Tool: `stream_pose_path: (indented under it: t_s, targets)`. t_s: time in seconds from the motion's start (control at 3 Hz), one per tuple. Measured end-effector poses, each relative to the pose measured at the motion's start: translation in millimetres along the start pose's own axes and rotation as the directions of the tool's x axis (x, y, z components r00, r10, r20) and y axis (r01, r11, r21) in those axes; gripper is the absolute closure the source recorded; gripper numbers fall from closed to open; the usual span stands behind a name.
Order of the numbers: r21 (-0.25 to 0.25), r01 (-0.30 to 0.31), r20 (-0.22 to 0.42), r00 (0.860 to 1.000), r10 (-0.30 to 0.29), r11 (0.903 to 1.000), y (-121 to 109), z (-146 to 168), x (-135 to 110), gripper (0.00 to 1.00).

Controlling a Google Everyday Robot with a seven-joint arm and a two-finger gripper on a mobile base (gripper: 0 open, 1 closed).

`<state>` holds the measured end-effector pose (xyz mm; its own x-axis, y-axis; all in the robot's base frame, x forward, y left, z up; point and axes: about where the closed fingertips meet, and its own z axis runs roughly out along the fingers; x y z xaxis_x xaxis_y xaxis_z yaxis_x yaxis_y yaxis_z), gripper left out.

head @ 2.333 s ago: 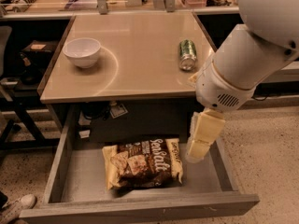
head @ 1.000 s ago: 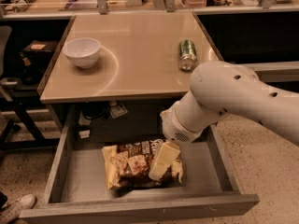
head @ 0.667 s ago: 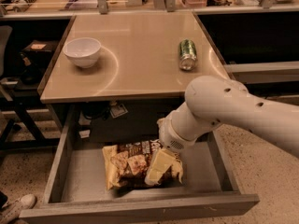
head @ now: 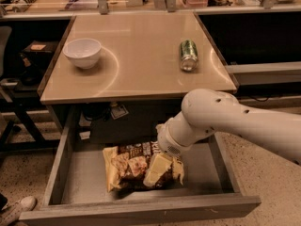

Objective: Pick brown chip bag from top drawer and place on counter

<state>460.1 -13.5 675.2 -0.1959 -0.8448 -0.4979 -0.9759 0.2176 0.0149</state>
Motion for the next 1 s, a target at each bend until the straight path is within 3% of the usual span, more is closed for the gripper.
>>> stream_pose_path:
  t_s: [1.0]
  targets:
    - [-0.054, -0.071, 0.000, 0.997, 0.072, 0.9960, -5.9, 64.6, 47.4, 0.00]
